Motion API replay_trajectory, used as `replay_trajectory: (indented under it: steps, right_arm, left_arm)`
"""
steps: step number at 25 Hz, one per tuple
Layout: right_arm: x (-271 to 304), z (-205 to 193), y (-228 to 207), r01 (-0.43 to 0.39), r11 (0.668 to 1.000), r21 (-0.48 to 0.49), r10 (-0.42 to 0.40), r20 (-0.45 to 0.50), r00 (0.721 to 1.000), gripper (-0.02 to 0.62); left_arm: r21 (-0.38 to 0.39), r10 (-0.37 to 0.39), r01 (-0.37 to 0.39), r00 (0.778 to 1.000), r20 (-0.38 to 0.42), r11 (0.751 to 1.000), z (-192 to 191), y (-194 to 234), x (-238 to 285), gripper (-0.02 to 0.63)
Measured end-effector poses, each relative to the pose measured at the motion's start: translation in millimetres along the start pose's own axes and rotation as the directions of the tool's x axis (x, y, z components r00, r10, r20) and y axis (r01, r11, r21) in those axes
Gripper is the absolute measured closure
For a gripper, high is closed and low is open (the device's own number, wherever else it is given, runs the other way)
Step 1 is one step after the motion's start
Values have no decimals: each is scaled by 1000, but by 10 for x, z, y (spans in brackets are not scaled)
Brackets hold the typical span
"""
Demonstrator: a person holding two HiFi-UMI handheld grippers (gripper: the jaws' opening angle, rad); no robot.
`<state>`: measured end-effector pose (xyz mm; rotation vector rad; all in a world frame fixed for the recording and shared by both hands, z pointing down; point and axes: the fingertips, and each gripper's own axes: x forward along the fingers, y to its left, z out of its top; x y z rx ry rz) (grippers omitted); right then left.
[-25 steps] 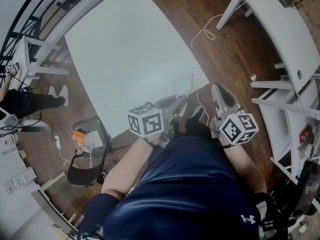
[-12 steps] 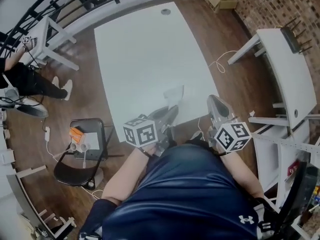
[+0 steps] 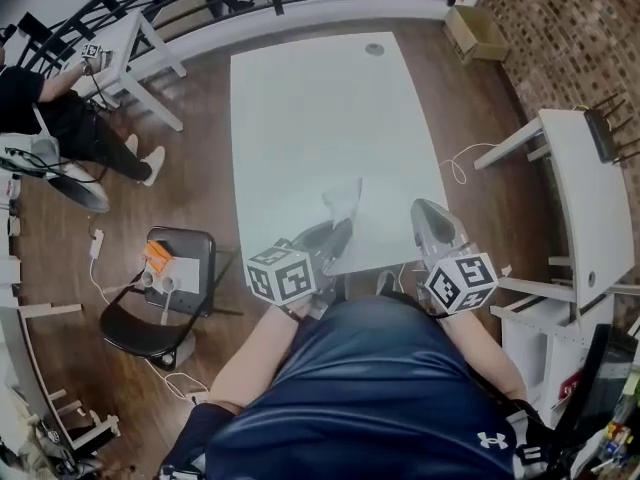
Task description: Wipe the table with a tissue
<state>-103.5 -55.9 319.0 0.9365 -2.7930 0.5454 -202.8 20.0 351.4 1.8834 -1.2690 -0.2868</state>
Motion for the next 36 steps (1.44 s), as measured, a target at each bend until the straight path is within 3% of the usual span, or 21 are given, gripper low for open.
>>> replay_trajectory:
  steps: [12, 36]
  right_arm:
    - [202, 75, 24, -124, 992, -31, 124, -4, 992, 583]
    - [556, 4, -15, -170, 985, -38, 167, -61, 984, 583]
  left_arm:
    - [-28, 71, -70, 996, 61, 997, 71, 25, 33, 600]
    - [-89, 127, -119, 988, 91, 989, 231, 341, 76, 600]
